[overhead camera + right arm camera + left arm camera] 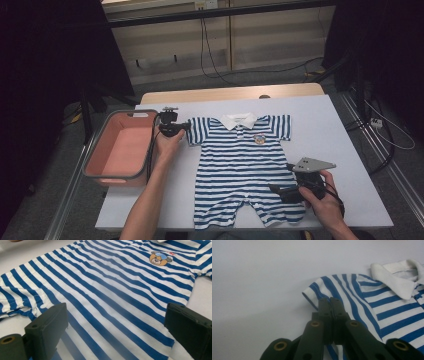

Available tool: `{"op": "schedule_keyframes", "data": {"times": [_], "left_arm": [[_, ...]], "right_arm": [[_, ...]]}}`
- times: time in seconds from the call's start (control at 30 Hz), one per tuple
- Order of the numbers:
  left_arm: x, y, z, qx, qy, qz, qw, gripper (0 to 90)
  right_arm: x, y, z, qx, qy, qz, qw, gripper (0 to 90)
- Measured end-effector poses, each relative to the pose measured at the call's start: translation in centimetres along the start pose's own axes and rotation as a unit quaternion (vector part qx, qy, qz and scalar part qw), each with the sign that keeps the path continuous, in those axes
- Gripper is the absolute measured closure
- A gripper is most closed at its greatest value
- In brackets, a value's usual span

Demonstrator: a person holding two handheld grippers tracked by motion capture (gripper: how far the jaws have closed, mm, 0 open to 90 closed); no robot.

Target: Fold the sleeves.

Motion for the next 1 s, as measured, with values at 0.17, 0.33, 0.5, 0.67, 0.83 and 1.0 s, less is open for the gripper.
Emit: {"op": "schedule_keyframes", "data": {"times": [0.17, 0.33, 0.5, 0.67, 0.83, 1.0], "left_arm": [[-0.2, 0.3, 0.7, 0.012, 0.010, 0.011, 0.9998, 88.9], [-0.6, 1.1, 1.4, 0.015, 0.020, -0.005, 0.9997, 88.9], [-0.9, 1.7, 2.0, 0.018, 0.030, -0.016, 0.9993, 88.9], [-1.0, 2.4, 2.1, 0.024, 0.034, -0.031, 0.9987, 88.9], [-1.1, 3.3, 2.1, 0.033, 0.038, -0.042, 0.9979, 88.8], [-1.4, 4.4, 2.0, 0.034, 0.035, -0.065, 0.9967, 88.8]], "right_arm": [[0.0, 0.0, 0.0, 0.001, 0.001, 0.000, 1.0000, 5.2], [-0.1, -0.1, 0.1, 0.001, 0.003, 0.002, 1.0000, 5.2], [-0.1, -0.3, 0.0, 0.000, 0.001, 0.004, 1.0000, 5.2], [-0.2, -0.2, 0.1, 0.001, 0.002, 0.002, 1.0000, 5.2], [-0.2, -0.3, 0.1, 0.000, 0.003, 0.004, 1.0000, 5.1], [-0.2, -0.3, 0.0, -0.001, 0.002, 0.005, 1.0000, 5.2]]}}
Point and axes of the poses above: each handheld gripper's, and its own axes: z roughly backward along the jaws, x roughly out of its underside, y roughly to its right, the point moved 6 cm from there along -z, roughly forward along the jaws, and after that the axes turned 9 degrees about -y, right-handed, at the moved point
